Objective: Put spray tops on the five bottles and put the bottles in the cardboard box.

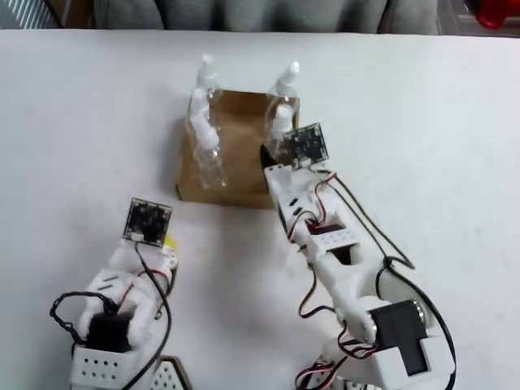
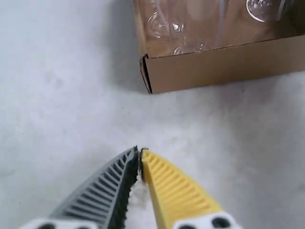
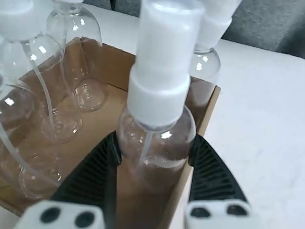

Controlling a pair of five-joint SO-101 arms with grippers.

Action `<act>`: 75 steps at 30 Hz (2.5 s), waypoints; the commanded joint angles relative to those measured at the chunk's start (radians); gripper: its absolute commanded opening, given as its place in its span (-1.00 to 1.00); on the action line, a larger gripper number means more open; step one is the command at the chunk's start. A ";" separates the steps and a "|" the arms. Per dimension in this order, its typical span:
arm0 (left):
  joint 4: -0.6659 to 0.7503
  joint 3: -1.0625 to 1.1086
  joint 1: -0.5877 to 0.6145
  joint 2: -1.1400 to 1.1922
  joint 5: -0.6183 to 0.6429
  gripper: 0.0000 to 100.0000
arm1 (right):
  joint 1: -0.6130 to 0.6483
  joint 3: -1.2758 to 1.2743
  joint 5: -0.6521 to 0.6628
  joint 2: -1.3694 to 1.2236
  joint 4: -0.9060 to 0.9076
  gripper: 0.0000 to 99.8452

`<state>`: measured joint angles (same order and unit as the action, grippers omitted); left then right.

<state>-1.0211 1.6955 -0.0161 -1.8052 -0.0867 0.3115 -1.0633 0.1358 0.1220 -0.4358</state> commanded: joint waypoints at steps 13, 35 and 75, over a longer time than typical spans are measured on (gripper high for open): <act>0.000 -0.002 0.013 -0.018 -0.009 -0.96 | -0.004 0.153 0.017 0.005 0.220 -0.96; 0.000 -0.002 0.015 -0.018 -0.009 -0.96 | -0.002 0.157 0.015 0.004 0.219 -0.95; 0.008 -0.002 0.008 -0.018 -0.009 -0.95 | 0.016 0.135 0.011 0.004 0.222 -0.74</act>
<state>-1.0211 1.6955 -0.0100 -1.8052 -0.0882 0.3268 -0.9482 0.1389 0.1220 -0.2194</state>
